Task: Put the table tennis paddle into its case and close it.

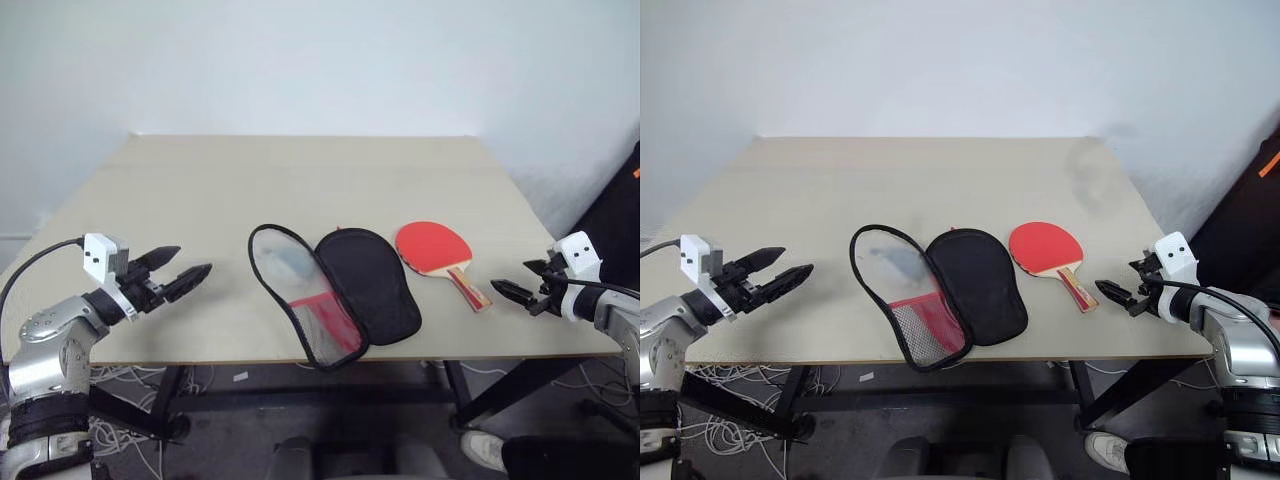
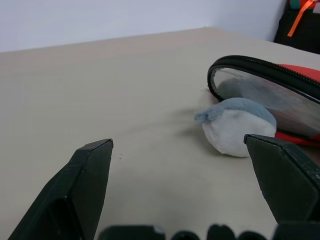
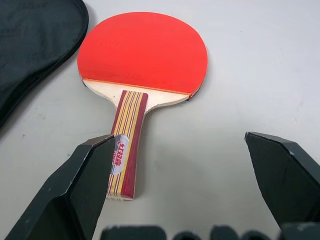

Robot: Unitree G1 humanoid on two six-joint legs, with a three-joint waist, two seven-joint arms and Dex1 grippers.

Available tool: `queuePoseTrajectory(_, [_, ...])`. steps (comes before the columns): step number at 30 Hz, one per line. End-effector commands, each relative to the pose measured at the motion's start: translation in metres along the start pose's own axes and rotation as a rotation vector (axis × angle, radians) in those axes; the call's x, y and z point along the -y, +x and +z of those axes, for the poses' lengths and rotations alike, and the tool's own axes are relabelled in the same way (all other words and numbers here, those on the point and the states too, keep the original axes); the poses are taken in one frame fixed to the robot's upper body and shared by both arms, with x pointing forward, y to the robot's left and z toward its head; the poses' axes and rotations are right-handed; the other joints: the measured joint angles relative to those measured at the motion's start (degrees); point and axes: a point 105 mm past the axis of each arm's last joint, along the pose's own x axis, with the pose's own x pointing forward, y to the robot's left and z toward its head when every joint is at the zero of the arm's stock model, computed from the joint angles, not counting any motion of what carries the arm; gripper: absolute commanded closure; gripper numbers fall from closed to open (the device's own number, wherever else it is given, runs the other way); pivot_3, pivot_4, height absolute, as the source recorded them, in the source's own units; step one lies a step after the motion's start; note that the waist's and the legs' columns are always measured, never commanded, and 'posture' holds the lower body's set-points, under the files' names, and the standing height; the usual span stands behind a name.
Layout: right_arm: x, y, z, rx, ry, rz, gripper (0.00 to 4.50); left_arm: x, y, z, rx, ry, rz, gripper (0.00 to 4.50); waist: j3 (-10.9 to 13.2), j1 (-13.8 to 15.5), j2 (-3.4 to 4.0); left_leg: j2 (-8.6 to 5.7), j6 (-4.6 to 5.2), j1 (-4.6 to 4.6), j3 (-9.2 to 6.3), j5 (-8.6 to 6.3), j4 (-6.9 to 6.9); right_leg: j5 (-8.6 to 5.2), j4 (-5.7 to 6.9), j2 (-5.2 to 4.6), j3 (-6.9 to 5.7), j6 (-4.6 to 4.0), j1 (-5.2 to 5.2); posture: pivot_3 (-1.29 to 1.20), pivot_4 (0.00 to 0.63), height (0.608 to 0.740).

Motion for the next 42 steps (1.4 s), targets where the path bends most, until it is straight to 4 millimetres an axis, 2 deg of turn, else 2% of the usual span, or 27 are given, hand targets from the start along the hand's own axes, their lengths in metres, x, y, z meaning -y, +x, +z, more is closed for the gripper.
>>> queuePoseTrajectory(1, [0.002, -0.005, 0.021, 0.057, -0.037, -0.001, 0.01, 0.002, -0.002, 0.015, 0.059, 0.027, 0.006, 0.00, 0.00, 0.00, 0.00, 0.00, 0.00, 0.00, 0.00, 0.00, 0.00, 0.00, 0.00, 0.00, 0.00, 0.00, 0.00, 0.00, 0.000, 0.740])
queuePoseTrajectory(5, [0.000, 0.004, 0.022, 0.061, -0.028, 0.009, 0.01, 0.010, -0.001, 0.012, 0.069, 0.017, 0.003, 0.00, 0.00, -0.03, 0.00, 0.00, 0.00, 0.01, 0.00, 0.00, 0.00, 0.00, 0.00, 0.00, 0.00, 0.00, 0.00, 0.00, 0.000, 0.740])
queuePoseTrajectory(9, [-0.004, 0.010, 0.029, 0.081, -0.025, 0.025, 0.01, 0.014, -0.004, 0.017, 0.093, 0.017, -0.007, 0.00, 0.00, -0.02, -0.01, 0.01, 0.00, 0.02, 0.01, 0.00, 0.00, 0.00, 0.01, 0.01, 0.02, -0.01, -0.01, 0.00, 0.000, 0.740])
queuePoseTrajectory(22, [-0.016, 0.012, 0.034, 0.073, -0.023, 0.034, 0.01, -0.005, -0.022, 0.025, 0.054, 0.052, -0.017, 0.00, 0.00, -0.02, -0.02, 0.02, 0.01, 0.01, 0.02, 0.00, 0.01, -0.01, 0.01, 0.01, 0.02, -0.02, -0.04, 0.00, 0.000, 0.740])
queuePoseTrajectory(27, [-0.031, 0.024, 0.047, 0.092, -0.014, 0.045, 0.01, -0.004, -0.018, 0.028, 0.056, 0.053, -0.033, 0.00, 0.00, -0.03, -0.02, 0.02, 0.00, 0.01, 0.03, -0.01, 0.01, -0.01, 0.01, 0.01, 0.02, -0.03, -0.04, 0.00, 0.000, 0.740])
queuePoseTrajectory(33, [-0.043, 0.038, 0.047, 0.016, 0.059, 0.008, 0.01, 0.004, -0.010, 0.038, 0.040, 0.078, -0.085, 0.00, -0.01, -0.02, -0.03, 0.03, 0.00, -0.01, 0.04, -0.01, 0.01, 0.08, 0.02, 0.01, 0.02, -0.15, -0.05, 0.00, 0.000, 0.740])
queuePoseTrajectory(37, [-0.048, 0.050, 0.034, -0.030, 0.094, -0.033, 0.01, 0.008, -0.009, 0.043, 0.034, 0.089, -0.112, 0.00, -0.02, -0.02, -0.07, 0.03, 0.00, -0.01, 0.04, -0.01, 0.00, 0.07, 0.01, 0.01, 0.02, -0.14, -0.06, 0.00, 0.000, 0.740])
queuePoseTrajectory(42, [-0.051, 0.062, 0.004, -0.110, 0.092, -0.059, 0.01, 0.019, 0.003, 0.044, 0.046, 0.087, -0.144, 0.00, -0.03, 0.02, -0.07, 0.03, 0.00, -0.01, 0.04, -0.01, 0.00, 0.07, 0.01, 0.01, 0.02, -0.14, -0.04, 0.00, 0.000, 0.740])
